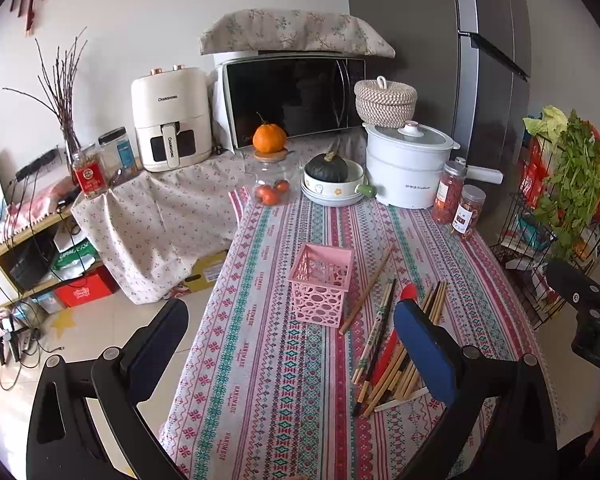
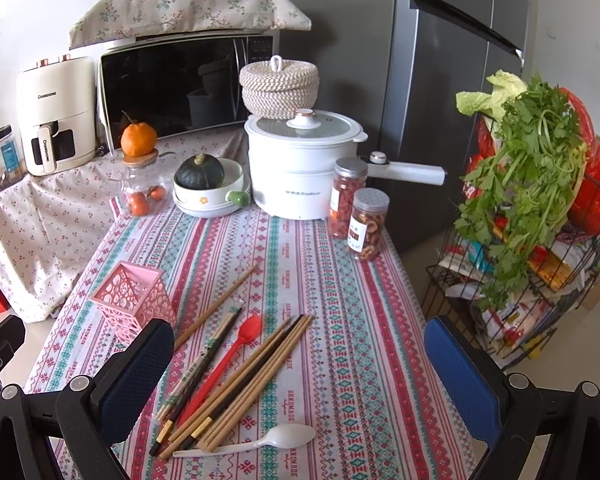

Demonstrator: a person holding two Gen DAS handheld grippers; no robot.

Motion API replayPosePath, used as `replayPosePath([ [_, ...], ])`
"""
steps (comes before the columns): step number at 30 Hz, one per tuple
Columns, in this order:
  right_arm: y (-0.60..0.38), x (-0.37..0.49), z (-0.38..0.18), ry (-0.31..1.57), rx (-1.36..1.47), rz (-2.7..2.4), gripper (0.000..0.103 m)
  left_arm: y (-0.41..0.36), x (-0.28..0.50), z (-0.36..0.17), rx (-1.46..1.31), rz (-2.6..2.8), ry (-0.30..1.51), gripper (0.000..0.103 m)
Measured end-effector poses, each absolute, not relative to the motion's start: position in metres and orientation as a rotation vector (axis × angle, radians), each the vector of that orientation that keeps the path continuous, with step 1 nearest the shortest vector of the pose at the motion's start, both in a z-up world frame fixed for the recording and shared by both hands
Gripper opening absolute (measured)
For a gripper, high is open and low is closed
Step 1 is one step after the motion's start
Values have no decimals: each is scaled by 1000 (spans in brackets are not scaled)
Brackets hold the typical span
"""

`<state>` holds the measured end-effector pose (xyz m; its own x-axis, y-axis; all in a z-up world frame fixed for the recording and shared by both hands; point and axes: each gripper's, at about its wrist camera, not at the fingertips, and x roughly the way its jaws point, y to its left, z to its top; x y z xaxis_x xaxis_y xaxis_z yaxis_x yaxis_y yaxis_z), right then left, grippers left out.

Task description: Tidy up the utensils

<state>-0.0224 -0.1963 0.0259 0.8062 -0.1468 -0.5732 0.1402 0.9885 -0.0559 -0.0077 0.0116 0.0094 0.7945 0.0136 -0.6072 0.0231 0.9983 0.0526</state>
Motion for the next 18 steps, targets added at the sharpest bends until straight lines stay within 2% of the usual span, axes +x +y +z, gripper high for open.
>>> replayPosePath([
  [18,-192,-25,31,593,-16,-150,103,19,-10,12,51,-3,637,103],
])
